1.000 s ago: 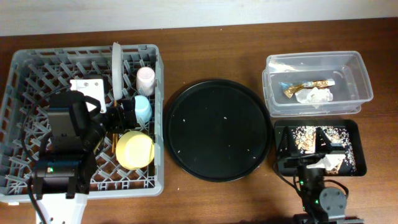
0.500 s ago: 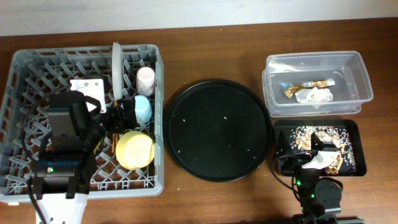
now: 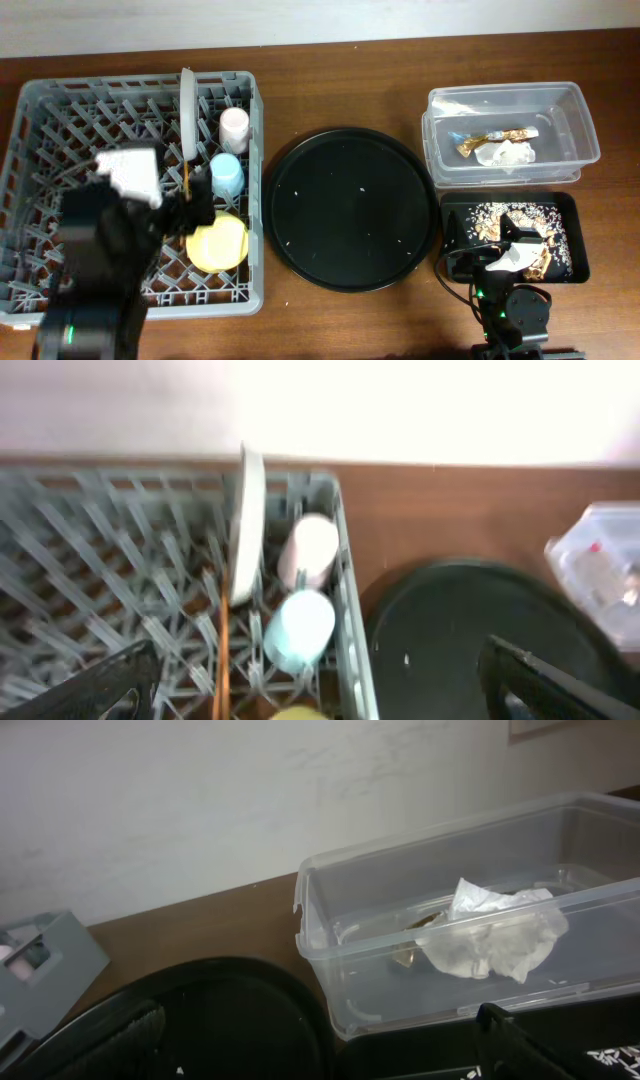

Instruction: Sort waste into correct bins and load items into the dishwasher rack

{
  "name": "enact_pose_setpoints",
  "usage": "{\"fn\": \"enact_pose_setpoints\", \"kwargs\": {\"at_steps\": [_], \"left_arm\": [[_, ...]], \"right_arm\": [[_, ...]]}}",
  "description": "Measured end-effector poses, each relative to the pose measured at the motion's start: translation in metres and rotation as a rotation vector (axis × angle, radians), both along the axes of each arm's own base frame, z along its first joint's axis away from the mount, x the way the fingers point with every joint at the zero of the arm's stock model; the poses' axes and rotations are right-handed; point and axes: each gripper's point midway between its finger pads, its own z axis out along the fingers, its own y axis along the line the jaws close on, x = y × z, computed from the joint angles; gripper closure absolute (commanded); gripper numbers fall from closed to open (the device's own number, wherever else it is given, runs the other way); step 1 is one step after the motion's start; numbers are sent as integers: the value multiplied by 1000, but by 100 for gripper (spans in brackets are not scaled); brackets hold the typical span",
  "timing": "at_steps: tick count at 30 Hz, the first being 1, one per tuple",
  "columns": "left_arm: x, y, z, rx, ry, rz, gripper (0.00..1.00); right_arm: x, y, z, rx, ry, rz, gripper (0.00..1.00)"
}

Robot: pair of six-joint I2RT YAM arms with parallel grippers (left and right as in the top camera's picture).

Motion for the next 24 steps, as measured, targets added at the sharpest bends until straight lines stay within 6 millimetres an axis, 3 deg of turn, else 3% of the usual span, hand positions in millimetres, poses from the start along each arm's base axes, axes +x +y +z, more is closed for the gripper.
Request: {"fn": "enact_pose_setpoints", "kwargs": {"at_steps": [3,5,8,12,14,17,19,20,21,24], "left_arm": [[-66,7,20,8,-134,27,1],[-102,10,2,14,-135,42,1],[-125,12,-39,16,-144,49,1],[-119,13,-73,15,-205,53,1],[-102,13,-66,10,-303,56,1],[-81,13,-21,-5,-590,61,1],[-81,13,16,-20,-851,65,1],[-83,13,20,-23,-900,65,0],[-82,13,17,-27,-966,65,1],[-69,13,-16,-34,-933,66,1]], "right_arm": [[0,0,0,-2,-1,1,1],[0,0,0,-3,2,3,1],[0,1,0,-5,2,4,1],[0,1,0,-5,2,4,2],[0,1,0,-6,2,4,1],[0,1,0,-5,2,4,1],[0,1,0,-5,2,4,1],[0,1,0,-6,2,4,1],[0,1,0,-5,2,4,1],[0,1,0,-5,2,4,1]]}}
